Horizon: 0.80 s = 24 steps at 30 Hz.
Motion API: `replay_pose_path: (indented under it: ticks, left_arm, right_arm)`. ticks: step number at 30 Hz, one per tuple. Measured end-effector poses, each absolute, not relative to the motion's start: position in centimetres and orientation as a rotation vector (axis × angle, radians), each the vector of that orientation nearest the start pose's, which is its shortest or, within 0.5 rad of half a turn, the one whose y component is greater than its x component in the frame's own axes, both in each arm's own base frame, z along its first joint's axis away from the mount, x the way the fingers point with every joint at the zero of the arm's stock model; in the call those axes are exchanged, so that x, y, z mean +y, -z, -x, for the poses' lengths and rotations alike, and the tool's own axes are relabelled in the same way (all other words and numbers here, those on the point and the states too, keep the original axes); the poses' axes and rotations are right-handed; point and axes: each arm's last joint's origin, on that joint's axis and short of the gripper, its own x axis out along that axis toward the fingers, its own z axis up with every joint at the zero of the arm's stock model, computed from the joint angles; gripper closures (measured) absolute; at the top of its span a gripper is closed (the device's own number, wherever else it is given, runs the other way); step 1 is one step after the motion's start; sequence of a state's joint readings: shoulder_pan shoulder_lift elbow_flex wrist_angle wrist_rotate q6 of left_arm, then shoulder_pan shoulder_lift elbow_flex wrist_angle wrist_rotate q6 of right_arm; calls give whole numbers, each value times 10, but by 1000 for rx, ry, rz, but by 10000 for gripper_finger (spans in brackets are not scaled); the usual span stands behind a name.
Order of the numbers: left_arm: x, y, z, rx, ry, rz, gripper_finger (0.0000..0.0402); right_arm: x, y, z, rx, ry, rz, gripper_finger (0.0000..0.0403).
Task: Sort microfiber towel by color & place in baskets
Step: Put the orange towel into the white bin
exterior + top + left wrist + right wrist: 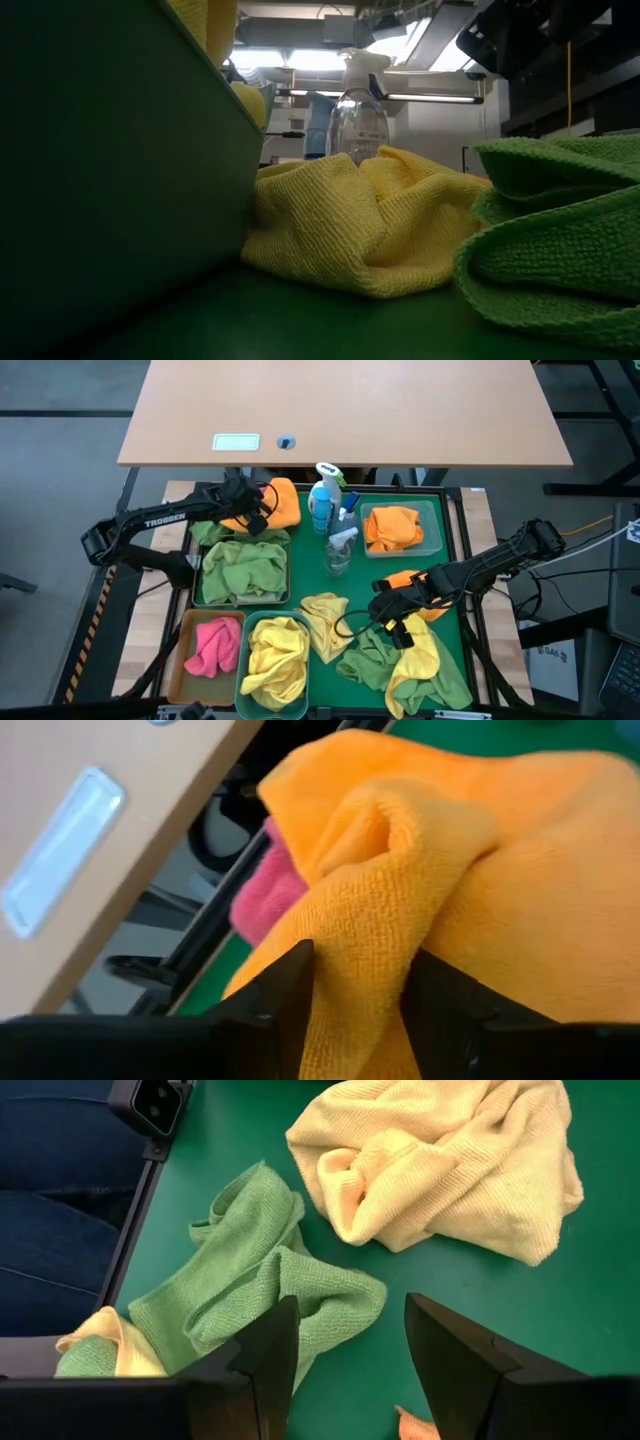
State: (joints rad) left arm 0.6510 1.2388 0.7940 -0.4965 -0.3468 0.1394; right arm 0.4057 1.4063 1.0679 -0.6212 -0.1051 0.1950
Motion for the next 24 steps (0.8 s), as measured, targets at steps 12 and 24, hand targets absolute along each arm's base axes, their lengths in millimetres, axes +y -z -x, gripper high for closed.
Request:
replay_pose_path:
  ticks: [12, 24]
  left_arm:
    - [151, -228, -184, 940, -898, 150, 397]
    - [123, -306, -198, 619, -855, 136, 400]
  right_arm:
    - [115, -260, -259, 1001, -370, -40, 221]
    - [115, -260, -260, 995, -371, -41, 221]
